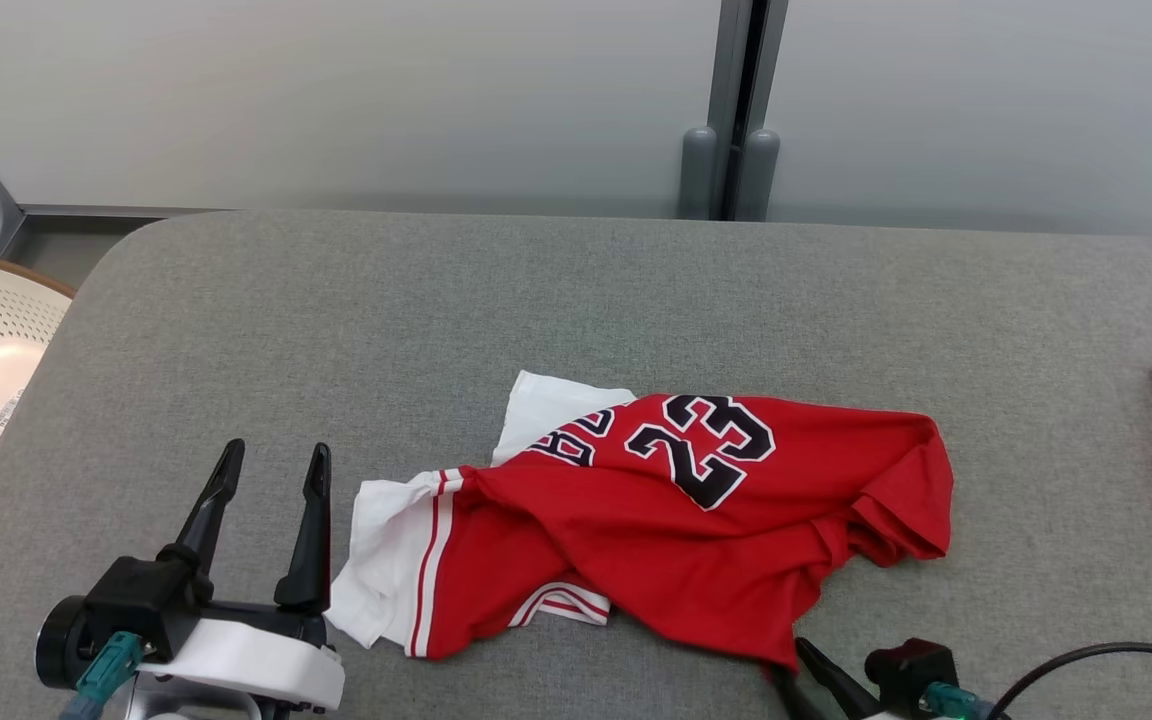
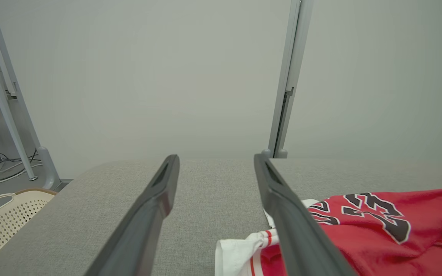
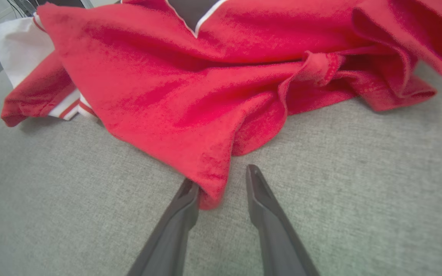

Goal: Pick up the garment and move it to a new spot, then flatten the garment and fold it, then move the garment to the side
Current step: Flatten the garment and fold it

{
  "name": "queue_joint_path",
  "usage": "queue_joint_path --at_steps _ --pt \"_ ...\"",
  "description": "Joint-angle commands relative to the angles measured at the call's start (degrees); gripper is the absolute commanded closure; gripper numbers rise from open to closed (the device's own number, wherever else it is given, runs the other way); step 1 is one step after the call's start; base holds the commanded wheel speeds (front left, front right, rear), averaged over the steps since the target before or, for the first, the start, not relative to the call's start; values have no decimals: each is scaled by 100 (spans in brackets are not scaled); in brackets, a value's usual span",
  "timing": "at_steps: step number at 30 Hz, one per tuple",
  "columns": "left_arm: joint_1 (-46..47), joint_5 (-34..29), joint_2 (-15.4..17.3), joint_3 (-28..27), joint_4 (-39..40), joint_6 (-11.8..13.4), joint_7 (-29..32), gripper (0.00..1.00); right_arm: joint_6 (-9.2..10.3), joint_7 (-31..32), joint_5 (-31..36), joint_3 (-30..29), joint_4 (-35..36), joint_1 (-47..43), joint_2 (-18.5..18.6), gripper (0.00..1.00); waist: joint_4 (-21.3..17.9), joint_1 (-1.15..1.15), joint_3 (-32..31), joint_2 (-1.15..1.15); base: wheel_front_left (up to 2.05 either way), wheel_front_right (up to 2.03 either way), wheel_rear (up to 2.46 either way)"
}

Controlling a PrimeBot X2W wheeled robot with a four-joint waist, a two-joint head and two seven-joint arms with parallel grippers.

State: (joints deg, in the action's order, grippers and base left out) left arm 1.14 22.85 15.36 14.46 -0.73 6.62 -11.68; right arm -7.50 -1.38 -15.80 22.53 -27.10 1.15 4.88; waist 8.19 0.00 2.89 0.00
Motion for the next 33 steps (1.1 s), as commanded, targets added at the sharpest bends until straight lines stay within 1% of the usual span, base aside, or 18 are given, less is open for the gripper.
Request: queue_joint_path --at_steps 1,4,7,10,15,18,21,23,24,25,26,27,29,33 --pt "106 -25 2 -1 -22 -17 -42 0 2 -148 73 -108 -89 143 9 100 -2 0 39 0 0 0 0" --pt "178 -35 -11 13 -56 -33 -97 0 4 -456 238 -421 -67 297 66 100 -36 0 72 0 0 0 0" --pt "212 -43 -21 6 -72 -43 -143 0 3 -675 469 -809 173 414 245 100 -109 0 95 0 0 0 0" --pt "211 -37 -24 -13 -89 -44 -178 0 3 -737 728 -1144 556 486 437 100 -211 0 106 0 0 0 0" --pt "301 -36 -27 -6 -123 -86 -226 0 4 -648 1038 -1700 1095 473 724 100 -356 0 166 0 0 0 0" --pt "323 -25 -26 -1 -149 -106 -244 0 4 -571 1133 -1949 1152 243 725 100 -414 0 210 0 0 0 0" --pt "342 -8 -40 15 -175 -141 -257 0 3 -562 1145 -2007 1065 111 637 100 -431 0 246 0 0 0 0" --pt "382 4 -40 21 -203 -159 -264 0 3 -556 1095 -2021 870 -34 525 100 -452 0 289 0 0 0 0" --pt "403 12 -47 26 -217 -177 -271 0 4 -540 1065 -2044 745 -90 464 98 -465 0 309 0 0 0 0" --pt "419 11 -50 34 -234 -187 -277 0 4 -530 1025 -2078 597 -127 400 71 -480 0 323 0 0 0 0" --pt "425 16 -53 38 -248 -200 -281 0 4 -561 998 -2109 479 -154 338 33 -491 0 328 0 0 0 0" --pt "419 18 -45 36 -267 -200 -286 0 4 -616 956 -2135 389 -166 266 0 -508 0 330 0 0 0 0" --pt "386 23 -27 18 -295 -199 -294 0 4 -687 912 -2183 239 -206 179 0 -550 0 313 0 0 0 0" --pt "225 32 17 -20 -348 -157 -302 0 4 -844 829 -2343 196 -395 91 0 -623 0 199 0 0 0 0"
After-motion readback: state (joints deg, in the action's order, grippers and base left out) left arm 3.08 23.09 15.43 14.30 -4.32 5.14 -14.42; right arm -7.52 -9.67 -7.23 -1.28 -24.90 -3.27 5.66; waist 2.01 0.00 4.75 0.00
